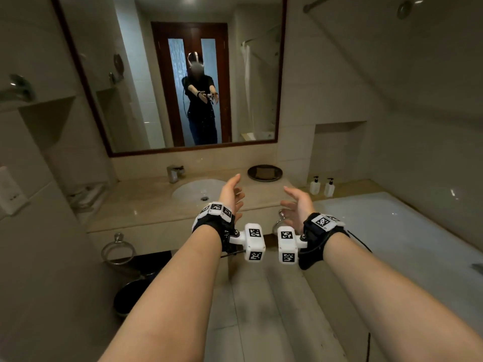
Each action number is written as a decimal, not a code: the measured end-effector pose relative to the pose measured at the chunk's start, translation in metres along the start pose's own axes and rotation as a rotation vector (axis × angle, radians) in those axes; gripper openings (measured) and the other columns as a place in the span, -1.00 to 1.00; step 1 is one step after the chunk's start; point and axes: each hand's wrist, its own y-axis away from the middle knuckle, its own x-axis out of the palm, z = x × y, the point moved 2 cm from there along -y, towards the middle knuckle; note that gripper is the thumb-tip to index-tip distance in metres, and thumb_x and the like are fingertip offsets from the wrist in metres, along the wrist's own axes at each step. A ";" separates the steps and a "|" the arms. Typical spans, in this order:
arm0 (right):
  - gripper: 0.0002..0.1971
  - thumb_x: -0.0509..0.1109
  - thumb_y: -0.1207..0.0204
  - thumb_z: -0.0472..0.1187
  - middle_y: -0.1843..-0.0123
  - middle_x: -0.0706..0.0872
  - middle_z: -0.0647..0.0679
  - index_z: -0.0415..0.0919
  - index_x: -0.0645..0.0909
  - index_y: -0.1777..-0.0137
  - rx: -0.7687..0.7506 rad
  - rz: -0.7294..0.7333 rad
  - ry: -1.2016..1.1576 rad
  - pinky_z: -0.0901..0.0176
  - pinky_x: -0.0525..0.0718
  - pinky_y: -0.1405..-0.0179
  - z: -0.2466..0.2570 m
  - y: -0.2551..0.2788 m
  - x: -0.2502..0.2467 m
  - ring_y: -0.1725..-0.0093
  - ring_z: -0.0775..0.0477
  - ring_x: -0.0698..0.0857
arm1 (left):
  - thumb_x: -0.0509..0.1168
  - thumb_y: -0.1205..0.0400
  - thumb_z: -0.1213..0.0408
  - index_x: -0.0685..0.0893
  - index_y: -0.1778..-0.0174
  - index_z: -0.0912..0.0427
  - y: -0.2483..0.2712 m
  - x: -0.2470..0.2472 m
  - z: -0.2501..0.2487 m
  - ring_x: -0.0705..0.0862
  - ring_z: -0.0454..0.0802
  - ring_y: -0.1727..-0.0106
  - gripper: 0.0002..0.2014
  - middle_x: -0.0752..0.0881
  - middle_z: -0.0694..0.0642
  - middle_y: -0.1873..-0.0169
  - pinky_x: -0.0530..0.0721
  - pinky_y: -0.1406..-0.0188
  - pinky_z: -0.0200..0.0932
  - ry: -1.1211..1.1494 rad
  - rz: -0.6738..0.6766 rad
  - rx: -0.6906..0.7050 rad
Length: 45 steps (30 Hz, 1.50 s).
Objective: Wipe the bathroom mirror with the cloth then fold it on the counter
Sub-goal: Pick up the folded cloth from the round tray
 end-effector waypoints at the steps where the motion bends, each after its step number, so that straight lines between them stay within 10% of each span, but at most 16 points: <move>1: -0.42 0.36 -0.48 0.08 -0.41 0.53 -0.21 -0.03 0.41 -0.49 0.009 -0.007 0.013 -0.30 0.28 -0.52 0.001 -0.015 0.000 -0.46 -0.32 0.43 | 0.22 -0.54 -0.26 0.45 -0.49 0.11 -0.015 0.003 -0.003 0.32 0.13 -0.59 -0.31 0.46 0.12 -0.52 0.19 -0.53 0.19 -0.011 0.008 -0.007; 29: -0.58 0.38 -0.47 0.13 -0.13 0.61 -0.14 -0.04 0.53 -0.26 0.227 0.003 0.049 -0.08 0.52 -0.08 0.066 -0.527 -0.008 -0.08 -0.20 0.57 | 0.21 -0.58 -0.22 0.47 -0.49 0.13 -0.499 0.098 -0.060 0.39 0.15 -0.52 -0.35 0.52 0.14 -0.45 0.23 -0.48 0.15 -0.081 -0.087 -0.171; 45: -0.74 0.40 -0.49 0.05 -0.13 0.65 -0.15 -0.03 0.55 -0.09 0.285 -0.107 0.047 -0.29 0.53 -0.24 0.087 -0.754 0.046 -0.17 -0.25 0.60 | 0.19 -0.60 -0.19 0.41 -0.56 0.15 -0.752 0.089 -0.117 0.33 0.19 -0.57 -0.32 0.47 0.18 -0.50 0.16 -0.56 0.19 -0.104 -0.041 -0.261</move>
